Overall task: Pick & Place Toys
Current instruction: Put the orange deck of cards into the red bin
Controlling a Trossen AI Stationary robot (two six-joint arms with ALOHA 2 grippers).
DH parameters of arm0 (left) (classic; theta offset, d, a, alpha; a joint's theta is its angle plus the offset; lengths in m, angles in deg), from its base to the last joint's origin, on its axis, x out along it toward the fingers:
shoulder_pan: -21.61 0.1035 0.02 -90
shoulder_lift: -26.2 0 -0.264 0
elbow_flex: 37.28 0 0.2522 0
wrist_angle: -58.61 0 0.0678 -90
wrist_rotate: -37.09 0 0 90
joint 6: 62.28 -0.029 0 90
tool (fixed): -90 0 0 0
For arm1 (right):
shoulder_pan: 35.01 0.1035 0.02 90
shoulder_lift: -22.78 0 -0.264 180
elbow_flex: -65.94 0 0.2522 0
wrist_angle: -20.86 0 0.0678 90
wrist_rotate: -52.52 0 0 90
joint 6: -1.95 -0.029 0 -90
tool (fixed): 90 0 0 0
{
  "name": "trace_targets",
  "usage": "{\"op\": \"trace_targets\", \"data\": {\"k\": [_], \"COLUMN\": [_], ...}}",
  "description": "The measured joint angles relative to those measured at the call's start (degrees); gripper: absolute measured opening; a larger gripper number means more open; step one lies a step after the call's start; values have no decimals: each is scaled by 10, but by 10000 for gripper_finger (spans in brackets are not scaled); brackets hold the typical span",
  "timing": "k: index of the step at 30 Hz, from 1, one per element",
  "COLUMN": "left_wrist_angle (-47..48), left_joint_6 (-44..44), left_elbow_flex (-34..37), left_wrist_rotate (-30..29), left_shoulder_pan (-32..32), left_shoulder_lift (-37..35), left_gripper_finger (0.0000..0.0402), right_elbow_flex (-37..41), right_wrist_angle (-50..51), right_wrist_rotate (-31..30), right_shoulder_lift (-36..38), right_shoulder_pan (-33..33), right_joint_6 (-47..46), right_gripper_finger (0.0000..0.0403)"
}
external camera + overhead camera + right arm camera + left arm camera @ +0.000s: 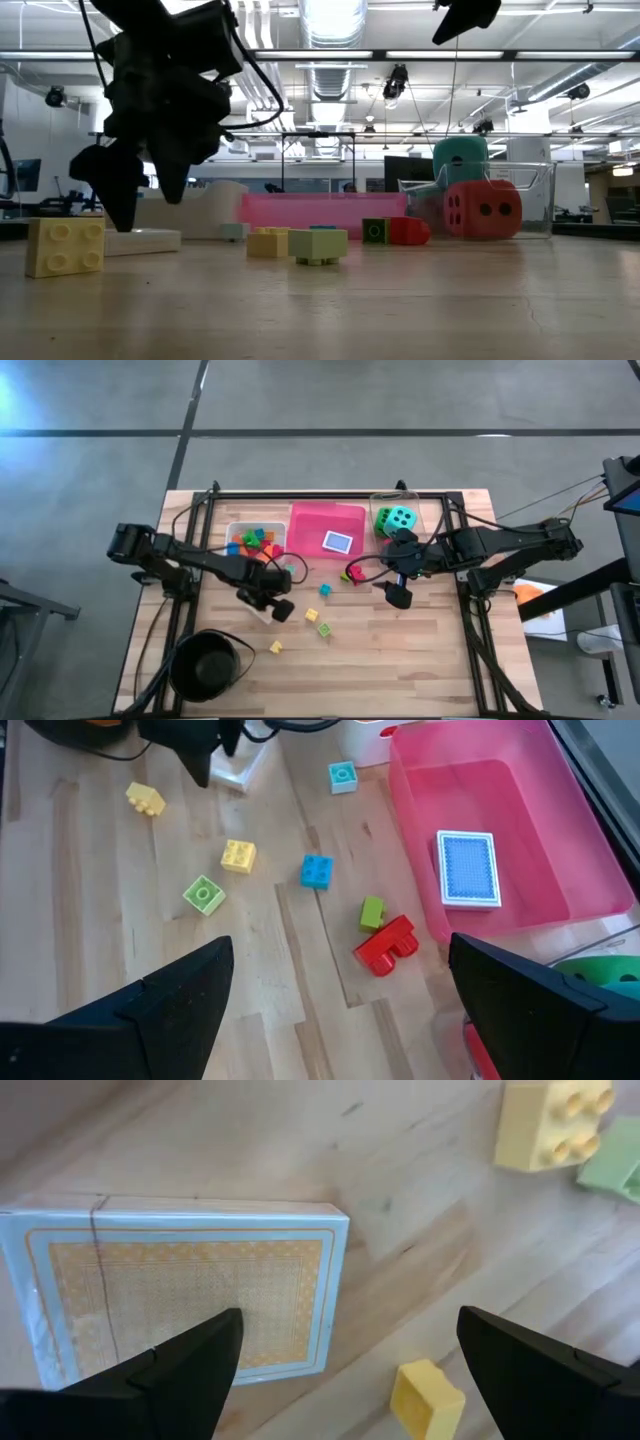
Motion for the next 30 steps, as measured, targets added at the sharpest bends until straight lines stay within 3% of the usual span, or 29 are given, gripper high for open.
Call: {"op": "trace_targets", "data": {"k": [6,12,22,30], "left_wrist_angle": [10,38,122,120], "left_joint_6": [-44,-239,-620,-778], "left_elbow_flex": [-17,-77,-100,-67], "left_wrist_rotate": [22,23,-132,-157], "left_shoulder_pan": [7,0,-42,-69], "left_shoulder_lift": [0,-6,-6,-6], "left_gripper_finger": [374,374,374,373], "right_elbow_flex": [0,0,0,0], "right_wrist_angle": [0,0,0,0], "right_wrist_rotate": [15,21,23,23], "right_shoulder_lift": [0,0,0,0], "right_shoulder_pan": [0,0,0,0], "right_joint_6": [-5,-4,-5,-15], "right_gripper_finger": [362,362,362,362]}}
